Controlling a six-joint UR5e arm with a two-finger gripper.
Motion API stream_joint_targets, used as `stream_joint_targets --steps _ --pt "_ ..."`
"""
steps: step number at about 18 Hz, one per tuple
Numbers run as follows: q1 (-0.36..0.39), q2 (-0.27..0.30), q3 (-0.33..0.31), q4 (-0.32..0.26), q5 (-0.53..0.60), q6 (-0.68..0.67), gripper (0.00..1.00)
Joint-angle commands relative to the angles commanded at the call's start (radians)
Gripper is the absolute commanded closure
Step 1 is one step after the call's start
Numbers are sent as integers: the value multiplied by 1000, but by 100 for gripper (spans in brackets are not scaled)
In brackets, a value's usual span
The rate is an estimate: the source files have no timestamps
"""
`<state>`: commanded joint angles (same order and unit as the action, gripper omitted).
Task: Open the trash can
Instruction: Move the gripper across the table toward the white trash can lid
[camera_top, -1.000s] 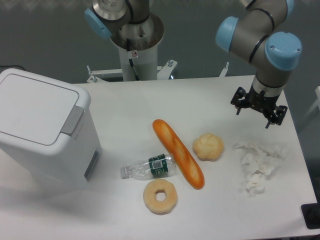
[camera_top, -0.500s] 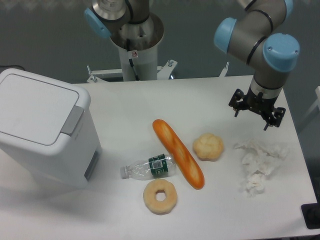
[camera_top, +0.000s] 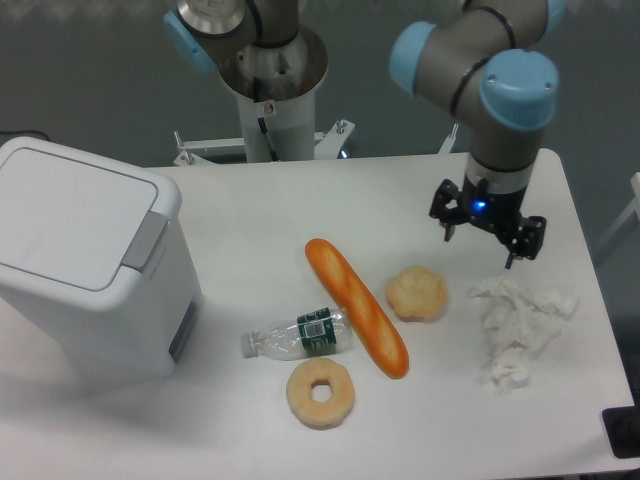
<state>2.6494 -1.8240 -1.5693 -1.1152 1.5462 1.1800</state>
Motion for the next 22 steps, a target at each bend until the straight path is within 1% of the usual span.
stream_joint_targets --steps 3,7,8,10,12,14,17,20,21,22 --pt "-74 12 0 -20 5 -104 0" --pt "-138 41 0 -21 -6 -204 0" --pt "-150 49 -3 -23 -11 -242 0" --pt "-170 64 -3 -26 -66 -348 0" --pt "-184 94 -14 -28 -75 -452 0" --pt "-204 98 -20 -25 -83 -517 0" --pt "-258 98 -11 -22 -84 -623 0" --pt "-295 100 17 -18 -84 -703 0" --pt "-302 101 29 -18 -87 -735 5" --pt "-311 109 38 -18 -95 -773 16"
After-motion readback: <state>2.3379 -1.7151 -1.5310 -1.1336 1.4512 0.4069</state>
